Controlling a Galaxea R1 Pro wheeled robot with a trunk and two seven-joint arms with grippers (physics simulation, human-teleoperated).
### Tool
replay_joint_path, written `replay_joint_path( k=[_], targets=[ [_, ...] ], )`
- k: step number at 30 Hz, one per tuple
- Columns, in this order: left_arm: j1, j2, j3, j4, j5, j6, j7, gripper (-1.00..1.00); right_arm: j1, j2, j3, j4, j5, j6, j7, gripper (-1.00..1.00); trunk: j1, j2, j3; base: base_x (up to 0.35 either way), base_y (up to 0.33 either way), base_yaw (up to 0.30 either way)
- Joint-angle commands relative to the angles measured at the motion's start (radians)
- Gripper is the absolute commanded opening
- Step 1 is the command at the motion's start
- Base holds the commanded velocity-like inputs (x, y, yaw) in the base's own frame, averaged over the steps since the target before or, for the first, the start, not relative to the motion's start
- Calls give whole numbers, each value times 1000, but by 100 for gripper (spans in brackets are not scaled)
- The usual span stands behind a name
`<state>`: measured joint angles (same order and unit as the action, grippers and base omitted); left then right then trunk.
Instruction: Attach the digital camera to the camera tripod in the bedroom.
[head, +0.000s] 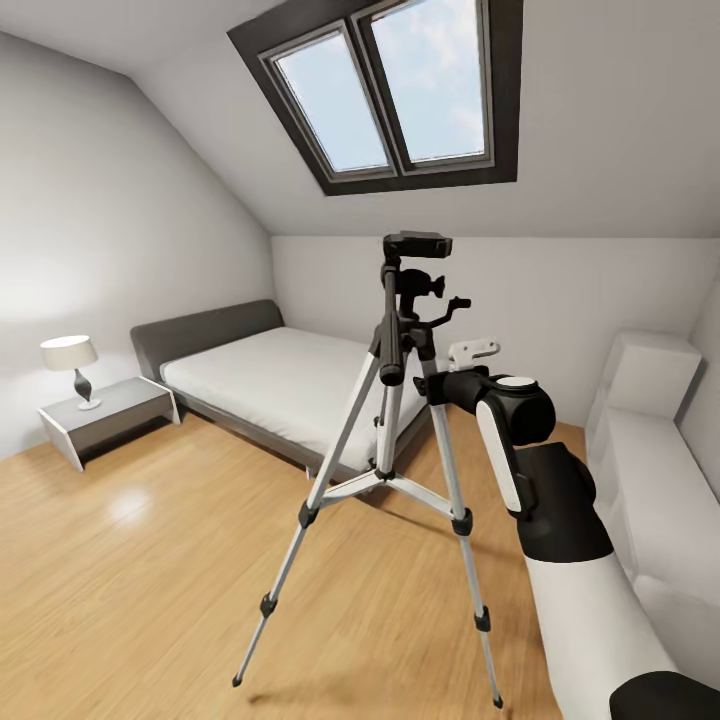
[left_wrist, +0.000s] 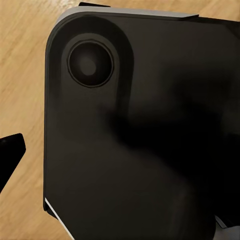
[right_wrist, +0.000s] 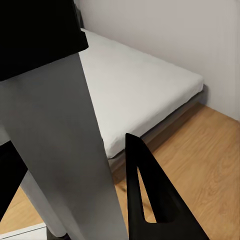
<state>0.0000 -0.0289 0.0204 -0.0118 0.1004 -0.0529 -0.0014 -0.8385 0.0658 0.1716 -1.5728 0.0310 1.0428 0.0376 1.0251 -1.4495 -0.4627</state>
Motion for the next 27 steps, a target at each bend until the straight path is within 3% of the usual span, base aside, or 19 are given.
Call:
replay_joint_path(
  k=[1, 5, 9, 11, 27],
  targets=[
    [0, 0, 1, -1, 10, -2, 0, 100, -1, 0, -1, -1, 5, 4, 4, -100, 0, -1, -1, 0, 0, 0],
    [0, 0, 1, -1, 10, -2, 0, 100, -1, 0, -2, -1, 5, 4, 3, -100, 0, -1, -1, 0, 0, 0],
    [0, 0, 1, -1, 10, -2, 0, 100, -1, -10, -74, -1, 7, 4, -35, -100, 0, -1, -1, 0, 0, 0],
    [0, 0, 1, -1, 11, -2, 0, 100, -1, -20, -87, -1, 7, 4, -46, -100, 0, -1, -1, 0, 0, 0],
    [0, 0, 1, -1, 11, -2, 0, 100, -1, -90, -96, 0, 7, 4, -59, -100, 0, -1, -1, 0, 0, 0]
  ],
)
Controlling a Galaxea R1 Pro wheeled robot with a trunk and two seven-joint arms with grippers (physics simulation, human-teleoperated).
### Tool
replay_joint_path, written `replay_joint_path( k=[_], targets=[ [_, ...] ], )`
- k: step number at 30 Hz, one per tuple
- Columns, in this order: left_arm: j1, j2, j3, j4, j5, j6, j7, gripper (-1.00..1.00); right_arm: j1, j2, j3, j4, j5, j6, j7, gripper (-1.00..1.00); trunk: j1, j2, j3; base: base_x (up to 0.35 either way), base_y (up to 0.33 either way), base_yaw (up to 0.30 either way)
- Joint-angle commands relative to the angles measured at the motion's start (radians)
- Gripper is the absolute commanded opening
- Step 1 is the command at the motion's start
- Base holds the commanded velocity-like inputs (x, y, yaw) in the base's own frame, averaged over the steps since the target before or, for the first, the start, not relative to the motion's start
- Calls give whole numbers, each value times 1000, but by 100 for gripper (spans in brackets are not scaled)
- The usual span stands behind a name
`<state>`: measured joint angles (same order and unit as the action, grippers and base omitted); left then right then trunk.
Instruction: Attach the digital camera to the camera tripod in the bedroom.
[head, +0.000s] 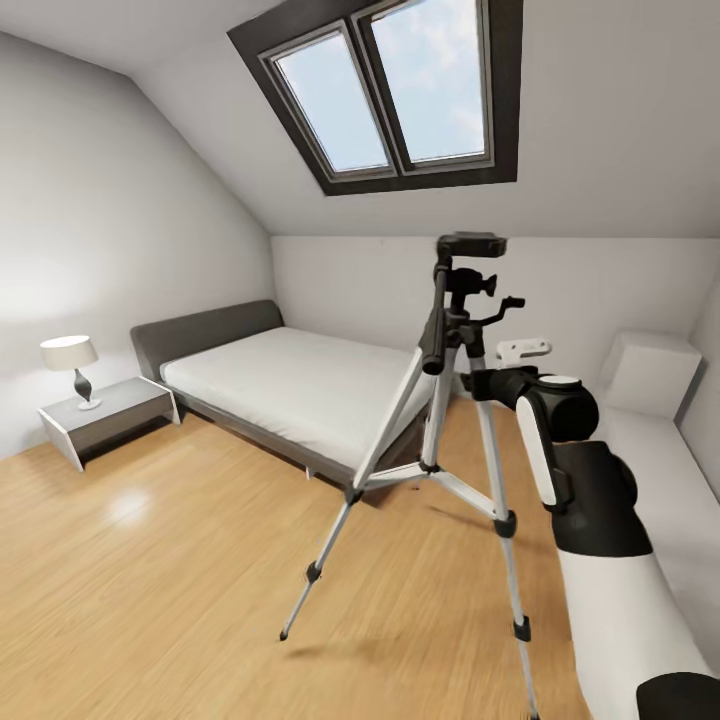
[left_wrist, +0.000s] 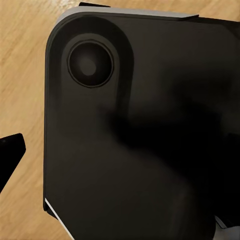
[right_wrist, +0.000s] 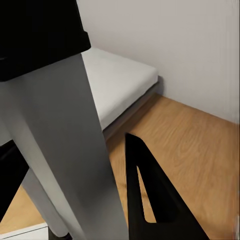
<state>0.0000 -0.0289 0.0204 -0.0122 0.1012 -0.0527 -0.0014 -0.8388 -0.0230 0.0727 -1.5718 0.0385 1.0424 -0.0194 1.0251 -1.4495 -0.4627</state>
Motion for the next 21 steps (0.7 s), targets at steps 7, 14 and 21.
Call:
replay_joint_path(
  k=[7, 14, 21],
  targets=[
    [0, 0, 1, 0, 10, -2, 0, 100, -1, -63, 1, -1, 0, 5, -3, -100, 0, -1, -1, 0, 0, 0],
    [0, 0, 1, -1, 10, -1, 0, 100, -1, -118, 1, -1, -1, 5, 2, -100, 0, -1, -1, 0, 0, 0],
    [0, 0, 1, 0, 11, -1, 0, 100, -1, -116, 1, -1, -16, 5, 41, -100, 0, -1, -1, 0, 0, 0]
  ],
)
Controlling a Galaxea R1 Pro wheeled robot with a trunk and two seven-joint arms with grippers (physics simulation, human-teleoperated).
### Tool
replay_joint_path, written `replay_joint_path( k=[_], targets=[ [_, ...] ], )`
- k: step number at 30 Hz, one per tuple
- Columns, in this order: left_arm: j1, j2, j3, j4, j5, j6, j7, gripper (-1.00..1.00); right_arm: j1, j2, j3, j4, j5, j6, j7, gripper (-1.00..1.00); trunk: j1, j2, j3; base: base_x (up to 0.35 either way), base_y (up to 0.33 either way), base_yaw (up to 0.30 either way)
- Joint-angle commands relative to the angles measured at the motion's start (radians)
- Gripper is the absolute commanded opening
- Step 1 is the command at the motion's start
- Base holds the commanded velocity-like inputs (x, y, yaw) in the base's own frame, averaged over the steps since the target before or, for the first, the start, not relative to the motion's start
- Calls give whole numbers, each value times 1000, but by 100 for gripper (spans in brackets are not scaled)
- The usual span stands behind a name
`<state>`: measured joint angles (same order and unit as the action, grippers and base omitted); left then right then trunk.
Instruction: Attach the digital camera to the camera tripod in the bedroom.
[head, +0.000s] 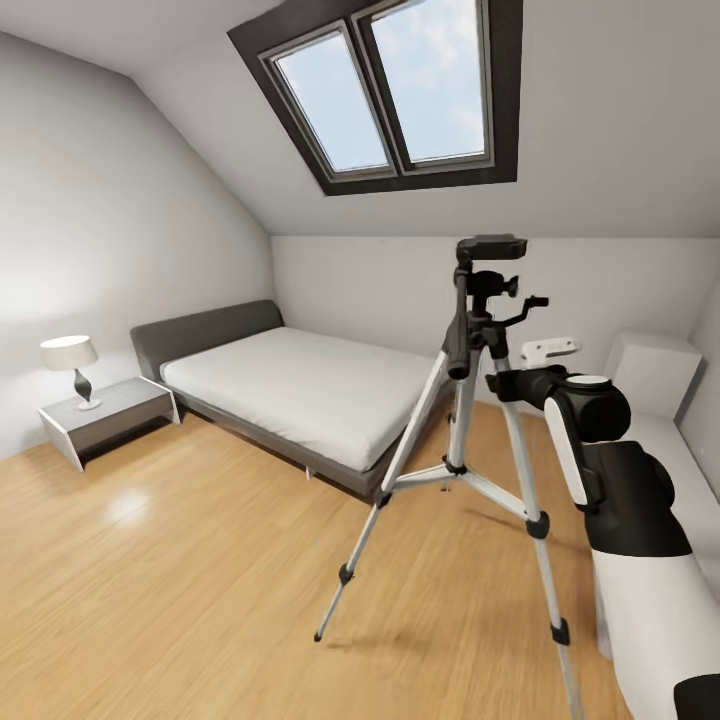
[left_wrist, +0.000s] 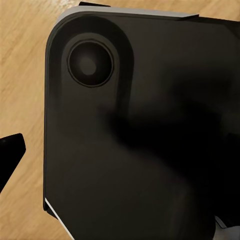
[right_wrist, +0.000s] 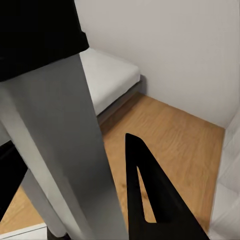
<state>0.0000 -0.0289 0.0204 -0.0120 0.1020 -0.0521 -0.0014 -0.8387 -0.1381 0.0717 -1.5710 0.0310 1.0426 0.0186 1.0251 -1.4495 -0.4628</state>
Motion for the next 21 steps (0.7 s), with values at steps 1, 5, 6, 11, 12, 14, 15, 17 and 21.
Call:
replay_joint_path(
  k=[1, 5, 6, 11, 12, 14, 15, 17, 21],
  targets=[
    [0, 0, 1, -1, 10, -2, 0, 100, -1, -1, 1, -1, -9, 5, 12, -100, 0, -1, -1, 0, 0, 0],
    [0, 0, 1, -1, 10, -2, 0, 100, -1, -33, -68, 1, -12, 5, 102, -100, 0, -1, -1, 0, 0, 0],
    [0, 0, 1, -1, 10, -2, 0, 100, -1, -38, -71, 1, -12, 5, 108, -100, 0, -1, -1, 0, 0, 0],
    [0, 0, 2, -2, 10, -3, 0, 100, 0, -74, -81, 2, -11, 5, 187, -100, 0, -1, -1, 0, 0, 0],
    [0, 0, 1, -2, 10, -3, 0, 100, 0, -78, -82, 2, -10, 5, 203, -100, 0, -1, -1, 0, 0, 0],
    [0, 0, 1, -1, 10, -3, 0, 100, 0, -81, -82, 2, -5, 5, 217, -100, 0, -1, -1, 0, 0, 0],
    [0, 0, 1, -1, 10, -3, 0, 100, 0, -84, -82, 2, 1, 5, 226, -100, 0, -1, -1, 0, 0, 0],
    [0, 0, 2, -1, 10, -3, 0, 100, 0, -86, -81, 2, 4, 5, 228, -100, 0, -1, -1, 0, 0, 0],
    [0, 0, 1, -2, 10, -3, 0, 100, 0, -113, -77, 2, 7, 5, 229, -100, 0, -1, -1, 0, 0, 0]
  ],
)
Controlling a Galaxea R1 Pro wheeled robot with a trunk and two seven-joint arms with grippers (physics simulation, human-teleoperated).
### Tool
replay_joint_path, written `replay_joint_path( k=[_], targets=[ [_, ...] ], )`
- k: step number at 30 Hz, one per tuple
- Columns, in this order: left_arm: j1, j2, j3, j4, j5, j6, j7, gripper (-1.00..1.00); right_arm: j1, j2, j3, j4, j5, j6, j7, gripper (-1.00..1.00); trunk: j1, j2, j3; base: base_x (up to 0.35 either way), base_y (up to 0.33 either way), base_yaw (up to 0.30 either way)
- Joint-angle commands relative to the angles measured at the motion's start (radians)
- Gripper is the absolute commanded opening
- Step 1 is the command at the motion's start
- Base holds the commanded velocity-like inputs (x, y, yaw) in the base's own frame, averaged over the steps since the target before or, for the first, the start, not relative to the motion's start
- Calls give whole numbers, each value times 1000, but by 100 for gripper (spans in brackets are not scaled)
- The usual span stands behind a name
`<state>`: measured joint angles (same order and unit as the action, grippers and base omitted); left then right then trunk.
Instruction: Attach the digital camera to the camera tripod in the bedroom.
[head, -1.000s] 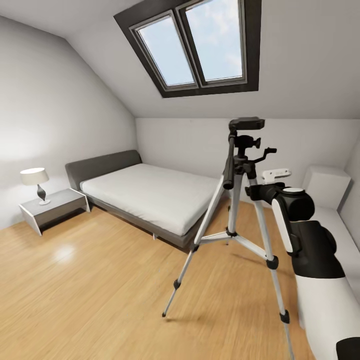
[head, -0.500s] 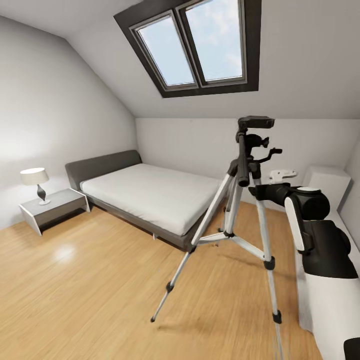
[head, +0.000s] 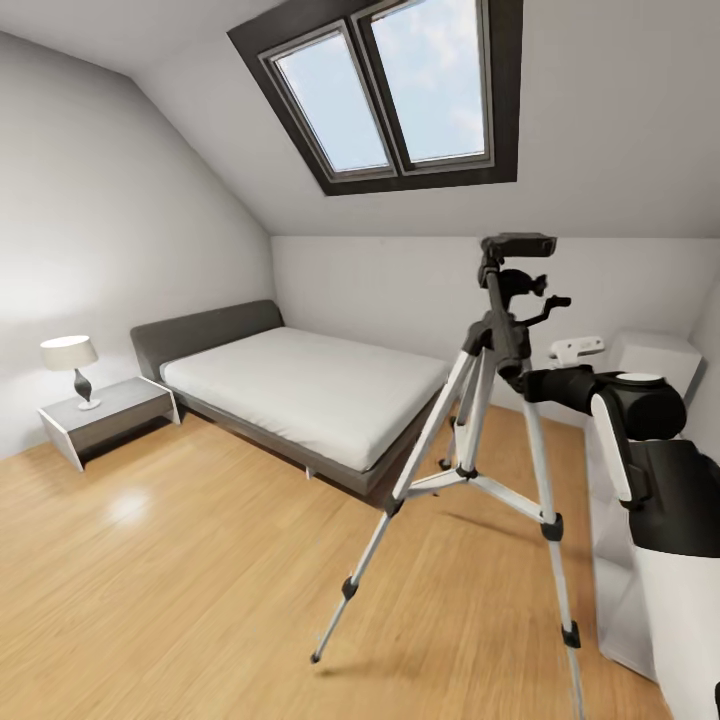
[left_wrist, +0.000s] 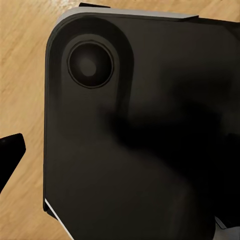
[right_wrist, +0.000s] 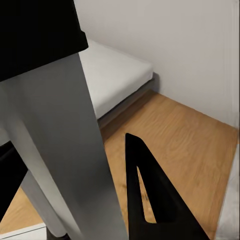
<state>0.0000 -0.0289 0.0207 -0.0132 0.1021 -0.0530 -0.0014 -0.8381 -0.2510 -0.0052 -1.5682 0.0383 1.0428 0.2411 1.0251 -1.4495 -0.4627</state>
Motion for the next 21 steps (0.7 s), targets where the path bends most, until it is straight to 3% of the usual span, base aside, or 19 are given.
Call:
replay_joint_path(
  k=[1, 12, 21],
  targets=[
    [0, 0, 1, 0, 10, -2, 0, 100, -1, -7, 1, -1, 0, 4, 6, -100, 0, -1, -1, 0, 0, 0],
    [0, 0, 1, -1, 10, -2, 0, 100, -1, -28, 7, 3, 46, 4, 6, -100, 0, -1, -1, 0, 0, 0],
    [0, 0, 1, -1, 11, -2, 0, 100, -1, -40, 7, 20, 48, 4, 11, -100, 0, -1, -1, 0, 0, 0]
  ],
)
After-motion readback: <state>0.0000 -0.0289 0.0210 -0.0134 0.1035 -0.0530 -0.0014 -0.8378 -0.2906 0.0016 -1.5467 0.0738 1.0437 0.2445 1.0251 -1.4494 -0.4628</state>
